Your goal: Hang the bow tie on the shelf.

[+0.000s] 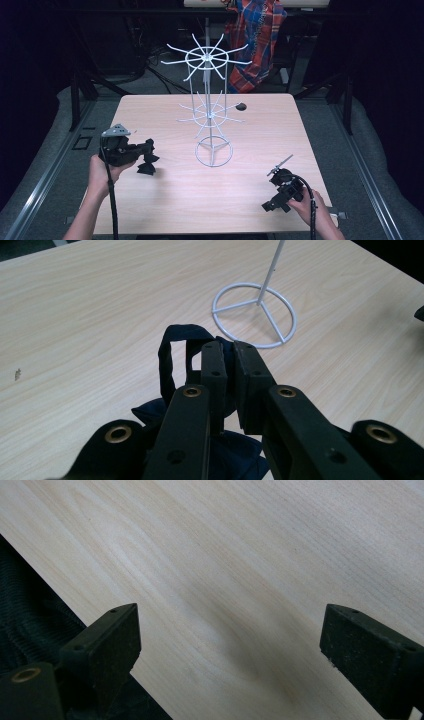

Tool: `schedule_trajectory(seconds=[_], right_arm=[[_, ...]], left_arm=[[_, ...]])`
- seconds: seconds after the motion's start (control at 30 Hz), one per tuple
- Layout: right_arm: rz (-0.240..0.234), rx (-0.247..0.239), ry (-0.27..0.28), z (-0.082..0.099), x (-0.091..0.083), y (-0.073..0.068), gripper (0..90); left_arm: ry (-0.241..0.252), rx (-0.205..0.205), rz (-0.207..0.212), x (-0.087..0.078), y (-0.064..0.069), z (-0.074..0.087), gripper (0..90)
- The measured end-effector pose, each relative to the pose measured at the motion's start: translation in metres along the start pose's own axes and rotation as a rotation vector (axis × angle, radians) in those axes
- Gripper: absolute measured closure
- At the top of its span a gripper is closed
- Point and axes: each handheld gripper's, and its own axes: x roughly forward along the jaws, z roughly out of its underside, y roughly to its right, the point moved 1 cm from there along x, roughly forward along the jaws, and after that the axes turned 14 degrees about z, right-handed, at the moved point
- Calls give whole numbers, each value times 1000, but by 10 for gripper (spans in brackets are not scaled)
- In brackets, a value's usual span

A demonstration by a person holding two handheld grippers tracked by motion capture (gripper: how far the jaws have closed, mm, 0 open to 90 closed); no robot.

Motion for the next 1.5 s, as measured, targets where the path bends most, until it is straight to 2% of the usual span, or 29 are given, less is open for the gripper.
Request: schedule_trajectory(seconds=[0.33, 0.37, 0.4, 0.47, 0.5, 0.53, 0.67, 0.93, 1.03, 1.1, 1.23, 1.5], right_arm=[[8, -4, -6, 0, -1, 1, 90], [8, 22, 13, 1, 0, -1, 90], [16, -9, -5, 1, -2, 2, 90], [14, -9, -10, 1, -2, 2, 90], [11, 14, 8, 1, 0, 0, 90], [9, -4, -7, 1, -1, 1, 90], [10, -19, -20, 0, -2, 2, 90], [11, 0, -5, 1, -1, 1, 90], [17, -35, -28, 0, -2, 3, 90], [8, 0, -2, 1, 0, 1, 90], [19, -16, -8, 1, -1, 3, 90], [11, -14, -6, 2, -1, 4, 90]], left_arm=[[2, 20, 12, 4, 4, -10, 847], [8, 23, 13, 4, 4, -12, 847], [10, 23, 16, 5, 4, -13, 847], [11, 31, 18, 5, 5, -16, 847], [14, 33, 21, 5, 6, -18, 847], [16, 34, 22, 6, 6, -19, 847], [24, 42, 27, 6, 7, -24, 847], [36, 53, 30, 5, 6, -31, 847], [43, 56, 36, 7, 7, -34, 847], [42, 62, 41, 8, 7, -37, 847], [53, 68, 48, 10, 8, -43, 847], [58, 86, 61, 14, 10, -50, 847]])
